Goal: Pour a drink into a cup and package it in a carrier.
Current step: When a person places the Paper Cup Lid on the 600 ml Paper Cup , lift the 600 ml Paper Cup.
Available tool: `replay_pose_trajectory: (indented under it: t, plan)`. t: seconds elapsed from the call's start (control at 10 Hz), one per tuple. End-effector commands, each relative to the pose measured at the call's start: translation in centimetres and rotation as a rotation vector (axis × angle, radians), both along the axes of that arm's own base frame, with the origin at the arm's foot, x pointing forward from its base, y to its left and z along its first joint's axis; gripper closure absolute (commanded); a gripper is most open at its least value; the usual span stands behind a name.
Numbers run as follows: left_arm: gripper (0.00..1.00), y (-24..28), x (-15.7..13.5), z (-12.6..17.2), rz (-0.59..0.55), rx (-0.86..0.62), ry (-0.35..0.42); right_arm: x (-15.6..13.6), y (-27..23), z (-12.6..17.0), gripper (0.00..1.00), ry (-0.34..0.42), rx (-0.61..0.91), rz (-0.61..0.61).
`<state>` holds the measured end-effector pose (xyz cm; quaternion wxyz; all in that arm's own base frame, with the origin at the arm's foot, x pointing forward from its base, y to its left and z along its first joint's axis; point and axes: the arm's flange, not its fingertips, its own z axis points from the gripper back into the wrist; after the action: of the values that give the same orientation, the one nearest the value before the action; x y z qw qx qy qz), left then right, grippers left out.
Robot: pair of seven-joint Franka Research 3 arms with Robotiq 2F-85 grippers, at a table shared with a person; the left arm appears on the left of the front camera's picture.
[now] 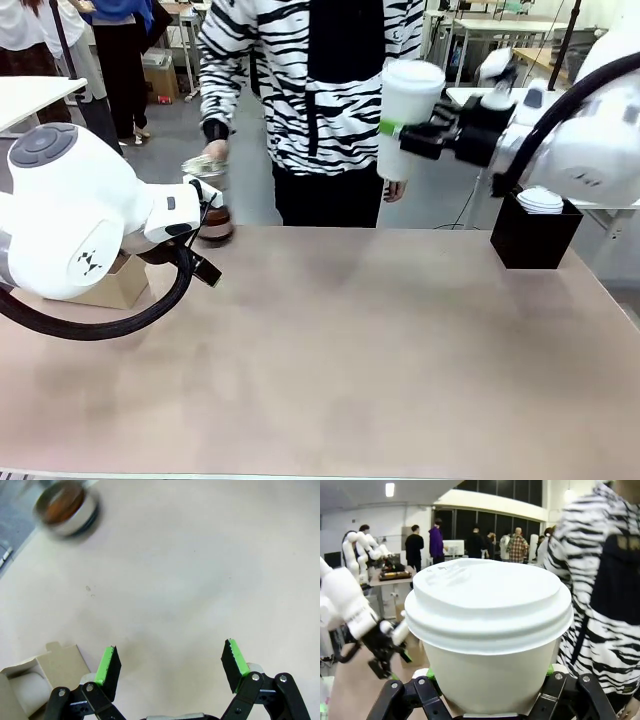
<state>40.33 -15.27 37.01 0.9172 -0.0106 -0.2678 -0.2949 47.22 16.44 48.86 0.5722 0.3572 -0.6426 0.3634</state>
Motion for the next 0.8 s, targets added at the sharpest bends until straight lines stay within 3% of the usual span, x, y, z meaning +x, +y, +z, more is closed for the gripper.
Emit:
replay_pose_trajectory:
  t: [0.0,0.3,0.4,0.5,0.7]
  plan:
    - [0.0,0.1,0.0,0.0,0.001,-0.002,0.001,-3.8,-0.7,5.0,0.2,0.04,-0.001,0.003]
    - [0.0,0.1,0.0,0.0,0.001,-0.002,0.001,-6.6,-2.1,9.2,0.2,0.028,0.003,-0.012]
    - [0.0,0.1,0.0,0.0,0.001,-0.002,0.001,-7.0,-2.4,9.4,0.2,0.078,0.025,0.03]
    - [0.0,0.1,0.0,0.0,0.001,-0.002,0.001,-6.4,-1.4,9.1,0.2,0.0,0.012,-0.012]
    - [0.0,0.1,0.0,0.0,0.001,-0.002,0.001,-6.4,-1.4,9.1,0.2,0.0,0.012,-0.012]
